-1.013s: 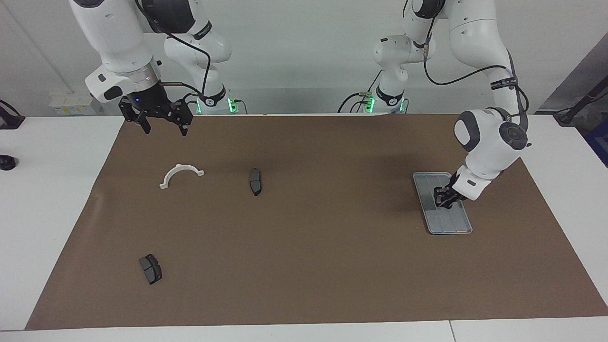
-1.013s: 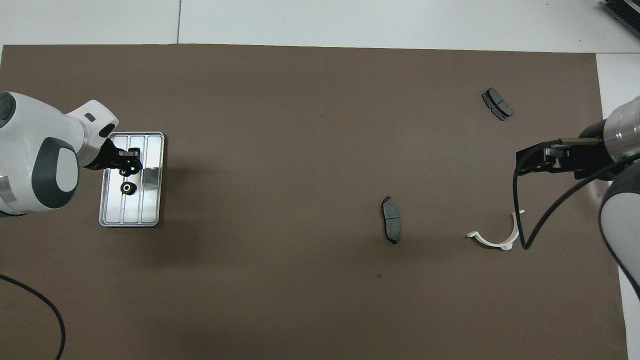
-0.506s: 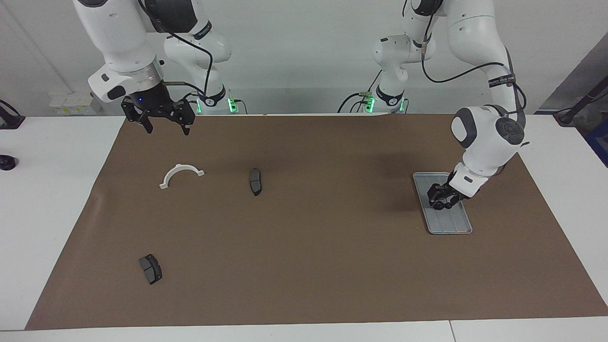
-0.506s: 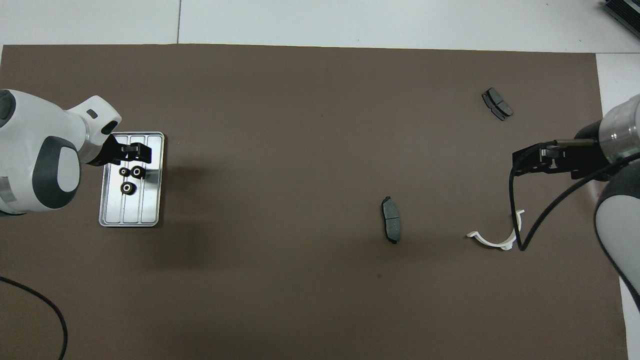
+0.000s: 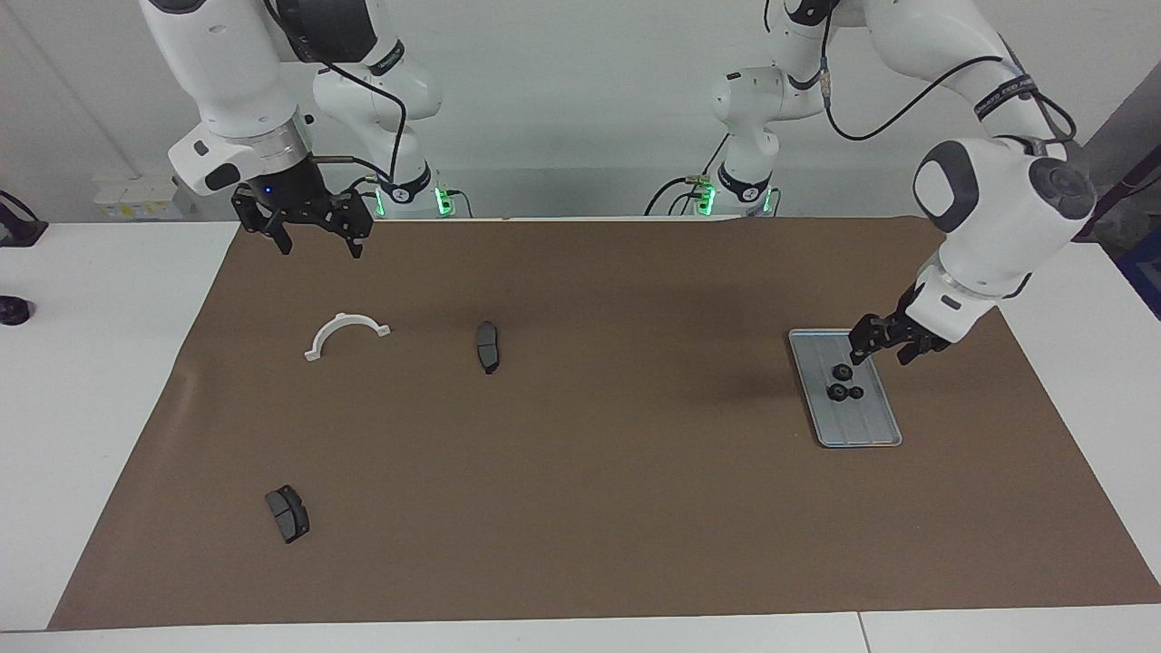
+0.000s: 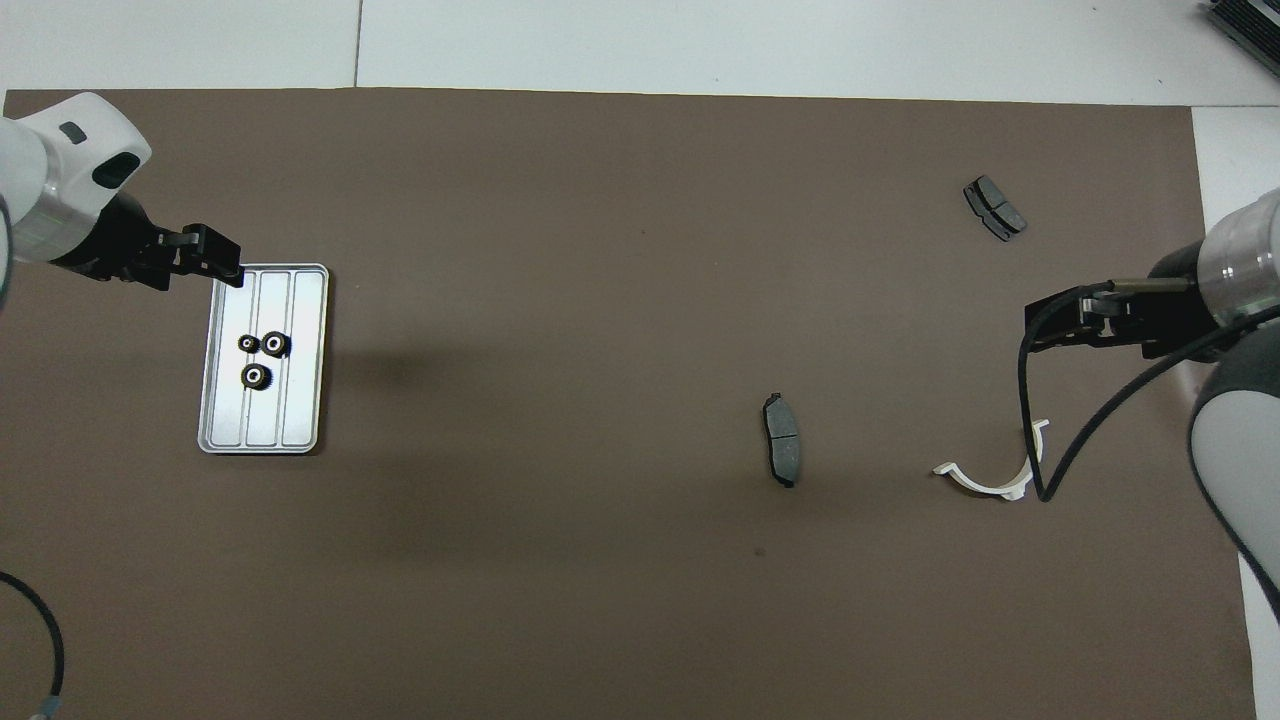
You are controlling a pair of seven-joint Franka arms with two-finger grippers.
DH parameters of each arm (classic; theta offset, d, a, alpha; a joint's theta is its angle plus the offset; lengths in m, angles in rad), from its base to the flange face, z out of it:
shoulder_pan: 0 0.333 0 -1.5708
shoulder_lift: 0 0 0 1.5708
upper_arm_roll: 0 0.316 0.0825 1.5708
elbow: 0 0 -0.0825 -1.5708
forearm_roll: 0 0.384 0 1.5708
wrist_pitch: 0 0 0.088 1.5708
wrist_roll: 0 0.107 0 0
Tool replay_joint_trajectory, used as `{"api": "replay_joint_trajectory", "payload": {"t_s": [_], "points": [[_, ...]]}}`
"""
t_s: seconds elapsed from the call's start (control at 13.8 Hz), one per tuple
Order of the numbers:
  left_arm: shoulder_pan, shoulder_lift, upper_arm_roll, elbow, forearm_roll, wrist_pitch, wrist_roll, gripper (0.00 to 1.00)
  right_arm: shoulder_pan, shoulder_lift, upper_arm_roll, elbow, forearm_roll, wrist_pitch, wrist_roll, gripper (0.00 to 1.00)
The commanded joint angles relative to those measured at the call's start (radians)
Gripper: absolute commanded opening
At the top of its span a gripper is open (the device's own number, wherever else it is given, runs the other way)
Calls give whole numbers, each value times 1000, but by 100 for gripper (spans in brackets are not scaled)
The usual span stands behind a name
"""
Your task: Pick bearing gear from pile to tray
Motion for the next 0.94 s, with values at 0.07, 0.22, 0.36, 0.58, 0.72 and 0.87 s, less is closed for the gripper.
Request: {"api": "replay_joint_trajectory", "payload": {"t_s": [0.07, 0.22, 0.36, 0.58, 0.72, 0.87], "points": [[-12, -32, 8, 113, 21, -199, 8, 100, -10, -27, 7, -31, 23, 13, -16, 100], [-13, -103, 1, 113, 22, -199, 8, 100, -10, -27, 9, -29, 23, 13, -16, 100], [-14, -135, 0, 103, 21, -187, 8, 100, -10, -27, 9, -29, 23, 13, -23, 100], [-10, -137, 1, 100, 21, -191, 14, 100, -11, -26, 9, -29, 23, 13, -25, 100], [-10, -137, 3, 101, 22, -190, 11, 100, -10, -26, 9, -28, 21, 13, -19, 100], [-10, -139, 1, 98, 22, -191, 16, 100, -11, -26, 9, -28, 21, 18, -16, 100]]}}
